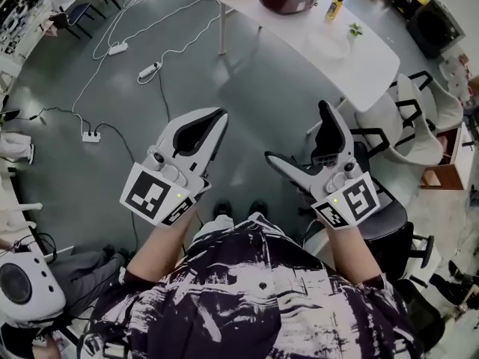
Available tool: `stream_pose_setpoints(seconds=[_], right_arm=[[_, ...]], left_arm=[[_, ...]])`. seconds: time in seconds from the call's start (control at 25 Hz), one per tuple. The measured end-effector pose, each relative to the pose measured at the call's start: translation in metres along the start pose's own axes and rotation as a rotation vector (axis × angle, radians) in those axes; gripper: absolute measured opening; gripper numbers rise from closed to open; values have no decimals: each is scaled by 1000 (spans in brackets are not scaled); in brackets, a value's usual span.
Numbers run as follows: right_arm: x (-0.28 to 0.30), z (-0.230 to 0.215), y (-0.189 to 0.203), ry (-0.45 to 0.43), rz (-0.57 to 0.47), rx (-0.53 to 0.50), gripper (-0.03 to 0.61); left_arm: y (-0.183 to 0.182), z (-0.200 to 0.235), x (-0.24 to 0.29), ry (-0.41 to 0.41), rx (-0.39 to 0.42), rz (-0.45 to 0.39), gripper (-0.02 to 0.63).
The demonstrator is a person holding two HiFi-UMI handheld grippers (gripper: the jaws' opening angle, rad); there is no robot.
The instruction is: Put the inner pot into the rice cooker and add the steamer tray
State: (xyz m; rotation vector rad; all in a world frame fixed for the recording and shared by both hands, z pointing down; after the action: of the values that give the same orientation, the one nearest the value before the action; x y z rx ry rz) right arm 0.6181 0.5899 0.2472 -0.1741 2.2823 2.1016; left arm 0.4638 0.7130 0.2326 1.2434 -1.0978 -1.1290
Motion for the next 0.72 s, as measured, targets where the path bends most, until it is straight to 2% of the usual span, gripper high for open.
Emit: stream_pose_setpoints(seconds=[0.28,0.48,0.72], right_arm=[[-4,-36,14,-50,35,8,543],[15,-52,13,-98,38,-28,543],[68,-64,23,-107,45,-45,543]], left_arm=[[9,15,19,-92,7,30,5],[9,27,21,-138,11,38,5],[23,81,29,-149,-10,27,5]])
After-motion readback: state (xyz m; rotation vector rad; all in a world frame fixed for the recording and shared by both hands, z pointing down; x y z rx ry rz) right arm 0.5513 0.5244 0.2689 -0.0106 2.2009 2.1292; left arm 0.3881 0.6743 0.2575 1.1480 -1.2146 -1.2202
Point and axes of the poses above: the fingertips, and each gripper's own axes: x forward along the fingers, z to its left, y out of its underside, the point moved 6 cm from there along -x, backward along the fingers, and after that the axes turned 3 degrees about z, right-handed, at the moved point
